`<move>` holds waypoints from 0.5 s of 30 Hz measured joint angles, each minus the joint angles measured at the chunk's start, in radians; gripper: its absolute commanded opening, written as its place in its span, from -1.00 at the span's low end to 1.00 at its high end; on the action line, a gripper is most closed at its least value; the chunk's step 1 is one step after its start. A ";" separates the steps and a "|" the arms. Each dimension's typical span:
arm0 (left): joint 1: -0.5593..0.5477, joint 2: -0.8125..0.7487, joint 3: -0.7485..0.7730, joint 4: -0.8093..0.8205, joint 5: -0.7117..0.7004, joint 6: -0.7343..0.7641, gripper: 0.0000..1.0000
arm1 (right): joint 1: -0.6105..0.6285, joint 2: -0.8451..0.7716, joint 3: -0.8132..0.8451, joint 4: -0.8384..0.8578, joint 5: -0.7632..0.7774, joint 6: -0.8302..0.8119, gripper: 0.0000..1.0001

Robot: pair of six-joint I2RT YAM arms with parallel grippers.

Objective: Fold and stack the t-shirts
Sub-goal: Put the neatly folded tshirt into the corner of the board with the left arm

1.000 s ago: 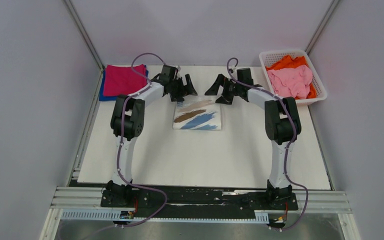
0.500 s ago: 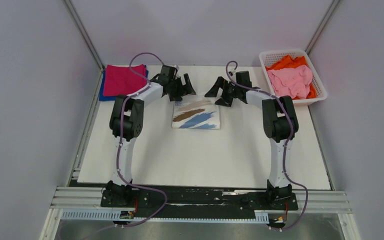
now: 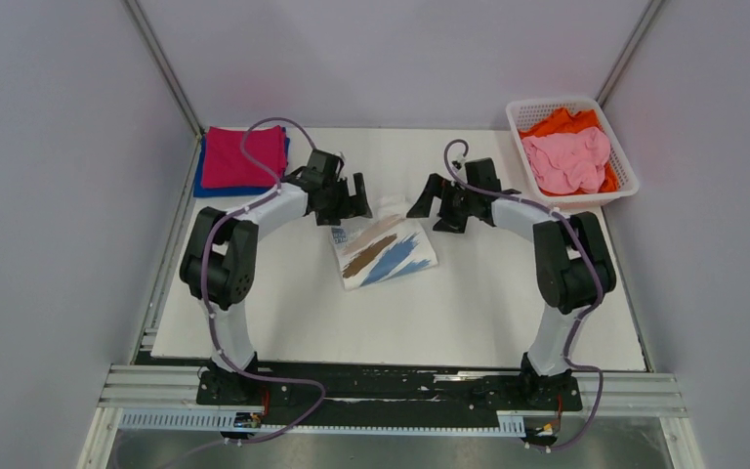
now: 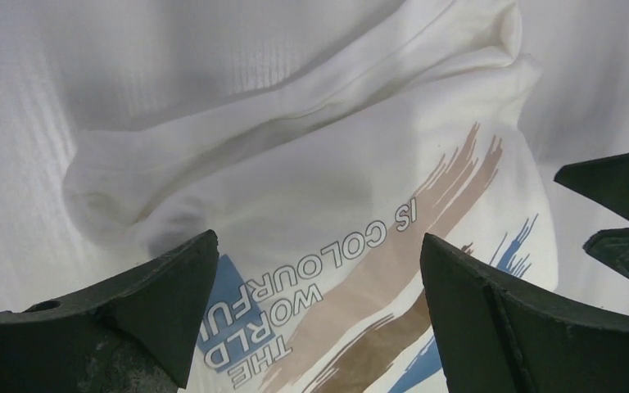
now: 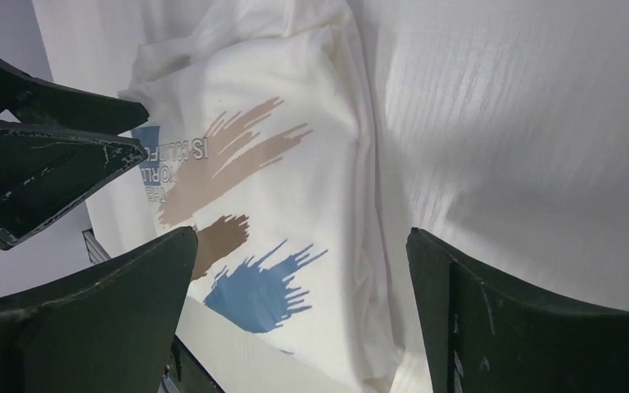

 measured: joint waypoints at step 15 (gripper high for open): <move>-0.007 -0.368 -0.283 -0.016 -0.180 -0.104 1.00 | 0.000 -0.566 -0.288 -0.021 0.343 -0.003 1.00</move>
